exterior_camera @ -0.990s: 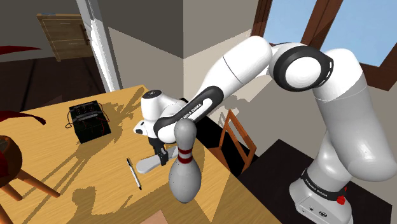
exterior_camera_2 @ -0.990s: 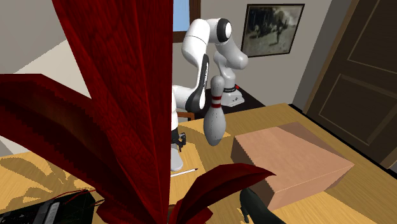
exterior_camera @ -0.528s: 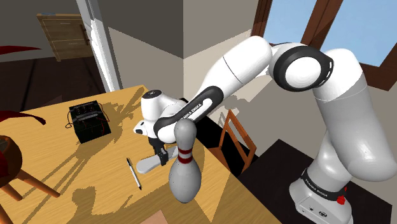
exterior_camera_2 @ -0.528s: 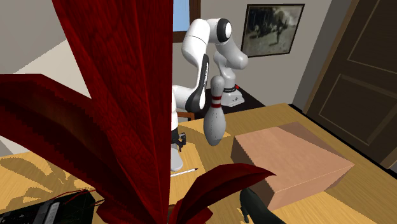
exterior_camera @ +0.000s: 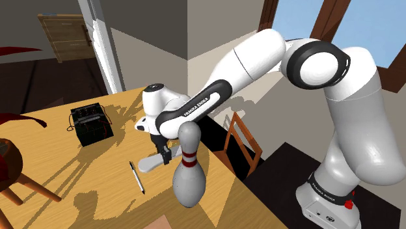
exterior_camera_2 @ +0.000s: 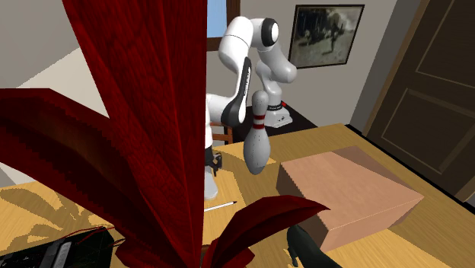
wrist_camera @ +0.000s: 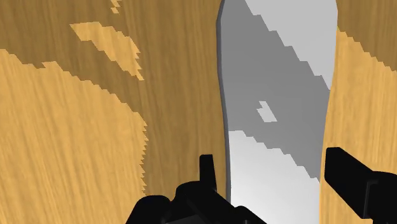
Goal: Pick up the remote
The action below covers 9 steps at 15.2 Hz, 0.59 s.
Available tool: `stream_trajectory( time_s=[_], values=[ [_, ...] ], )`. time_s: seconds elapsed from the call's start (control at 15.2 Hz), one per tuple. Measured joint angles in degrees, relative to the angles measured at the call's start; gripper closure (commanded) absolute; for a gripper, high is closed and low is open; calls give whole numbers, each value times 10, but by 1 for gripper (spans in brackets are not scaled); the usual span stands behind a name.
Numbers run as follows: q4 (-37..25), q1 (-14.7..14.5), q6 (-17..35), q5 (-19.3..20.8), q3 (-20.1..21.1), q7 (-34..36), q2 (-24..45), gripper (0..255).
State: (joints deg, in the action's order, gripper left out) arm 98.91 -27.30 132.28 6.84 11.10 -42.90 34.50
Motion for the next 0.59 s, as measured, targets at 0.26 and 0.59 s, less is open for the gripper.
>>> stream_trajectory(
  time_s=[0.26,0.59],
  values=[
    [-1,2,-20,-4,3,-2,-19,255],
    [-5,4,-45,-9,6,-4,-40,255]
  ],
)
